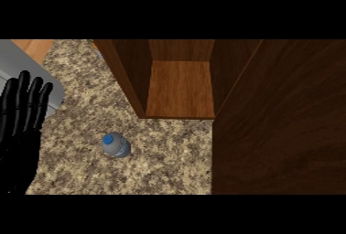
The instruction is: Pick up the bottled water, place it into the cabinet and close the cabinet
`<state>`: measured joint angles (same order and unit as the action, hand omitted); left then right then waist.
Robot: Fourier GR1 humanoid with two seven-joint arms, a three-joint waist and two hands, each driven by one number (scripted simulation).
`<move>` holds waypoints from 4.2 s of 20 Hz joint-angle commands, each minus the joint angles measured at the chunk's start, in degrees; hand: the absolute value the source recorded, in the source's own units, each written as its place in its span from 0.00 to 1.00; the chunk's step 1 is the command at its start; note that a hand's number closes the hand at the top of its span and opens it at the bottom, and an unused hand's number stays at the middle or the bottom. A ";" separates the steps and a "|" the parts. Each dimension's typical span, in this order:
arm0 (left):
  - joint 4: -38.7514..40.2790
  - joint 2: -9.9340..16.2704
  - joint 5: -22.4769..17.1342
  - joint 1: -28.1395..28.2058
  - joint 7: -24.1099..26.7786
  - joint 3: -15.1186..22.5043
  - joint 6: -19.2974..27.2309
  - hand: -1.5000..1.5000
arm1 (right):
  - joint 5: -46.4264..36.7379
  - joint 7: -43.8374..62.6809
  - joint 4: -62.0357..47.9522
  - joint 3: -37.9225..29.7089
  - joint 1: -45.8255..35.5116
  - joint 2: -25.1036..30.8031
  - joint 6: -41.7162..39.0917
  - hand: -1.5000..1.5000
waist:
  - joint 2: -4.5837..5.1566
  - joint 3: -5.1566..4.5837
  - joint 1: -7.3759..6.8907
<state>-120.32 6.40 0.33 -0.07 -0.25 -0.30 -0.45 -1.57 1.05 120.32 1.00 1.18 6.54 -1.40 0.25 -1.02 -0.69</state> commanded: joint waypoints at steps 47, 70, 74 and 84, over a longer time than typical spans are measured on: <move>-20.03 0.46 25.75 15.09 -25.06 47.82 34.18 0.00 | 28.05 17.25 30.59 -5.63 26.53 0.44 -10.60 0.00 | -0.68 0.92 0.91; 1.16 9.54 1.08 17.89 -3.97 26.99 29.33 0.00 | 33.47 9.95 28.49 -10.80 33.37 1.26 -17.28 0.00 | -0.46 0.82 2.18; 9.15 8.63 -4.58 14.18 0.85 20.83 26.16 0.00 | 33.73 9.49 28.90 -10.68 35.23 1.26 -18.15 0.00 | -0.38 0.81 2.66; 27.04 6.29 -8.50 9.07 8.69 14.40 22.25 0.00 | 35.17 5.41 26.40 -12.30 35.92 1.86 -20.75 0.00 | -0.30 0.90 2.30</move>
<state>-100.96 13.64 -5.91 12.12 5.25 17.10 23.85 23.28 3.53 137.32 -9.74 34.40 8.53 -22.59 -0.12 -0.13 1.56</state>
